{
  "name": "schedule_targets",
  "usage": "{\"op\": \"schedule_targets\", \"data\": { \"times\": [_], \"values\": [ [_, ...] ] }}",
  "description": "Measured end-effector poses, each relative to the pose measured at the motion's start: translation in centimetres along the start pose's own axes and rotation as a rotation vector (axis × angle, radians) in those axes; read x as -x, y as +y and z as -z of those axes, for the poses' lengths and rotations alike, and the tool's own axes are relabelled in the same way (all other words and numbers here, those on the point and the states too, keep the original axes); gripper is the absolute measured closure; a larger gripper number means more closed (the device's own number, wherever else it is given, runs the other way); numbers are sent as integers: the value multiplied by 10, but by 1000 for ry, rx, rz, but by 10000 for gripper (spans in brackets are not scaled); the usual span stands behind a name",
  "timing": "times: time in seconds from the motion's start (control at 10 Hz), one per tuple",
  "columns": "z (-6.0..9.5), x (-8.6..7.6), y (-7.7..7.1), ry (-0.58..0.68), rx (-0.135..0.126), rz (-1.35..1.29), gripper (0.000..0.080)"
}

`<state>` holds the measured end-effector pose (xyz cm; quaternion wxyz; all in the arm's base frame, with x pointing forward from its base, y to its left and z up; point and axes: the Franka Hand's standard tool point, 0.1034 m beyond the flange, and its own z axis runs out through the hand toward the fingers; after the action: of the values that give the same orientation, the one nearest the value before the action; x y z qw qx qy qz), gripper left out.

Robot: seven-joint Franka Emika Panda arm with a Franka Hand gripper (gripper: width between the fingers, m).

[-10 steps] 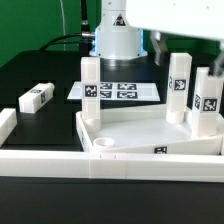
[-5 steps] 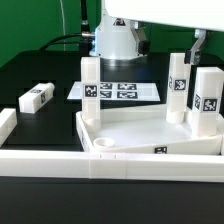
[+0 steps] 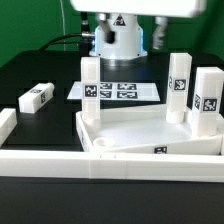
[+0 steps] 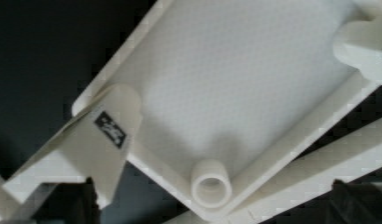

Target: Assemble desk

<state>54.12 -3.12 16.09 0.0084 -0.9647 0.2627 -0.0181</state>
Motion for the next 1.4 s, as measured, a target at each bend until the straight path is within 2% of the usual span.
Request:
{"op": "schedule_targets", "data": {
  "times": [0.5, 0.6, 0.7, 0.8, 0.9, 1.0, 1.1, 1.4],
  "values": [
    [1, 1, -1, 2, 3, 16, 150],
    [0, 7, 19, -15, -2, 97, 150],
    [-3, 16, 56, -38, -12, 114, 150],
    [-7, 17, 83, -43, -9, 121, 150],
    [-10, 12, 99, -41, -7, 134, 150],
    [-14, 10, 107, -42, -5, 129, 150],
    [-14, 11, 103, -41, -7, 137, 150],
    [-15, 11, 105, -42, -5, 138, 150]
  ]
}}
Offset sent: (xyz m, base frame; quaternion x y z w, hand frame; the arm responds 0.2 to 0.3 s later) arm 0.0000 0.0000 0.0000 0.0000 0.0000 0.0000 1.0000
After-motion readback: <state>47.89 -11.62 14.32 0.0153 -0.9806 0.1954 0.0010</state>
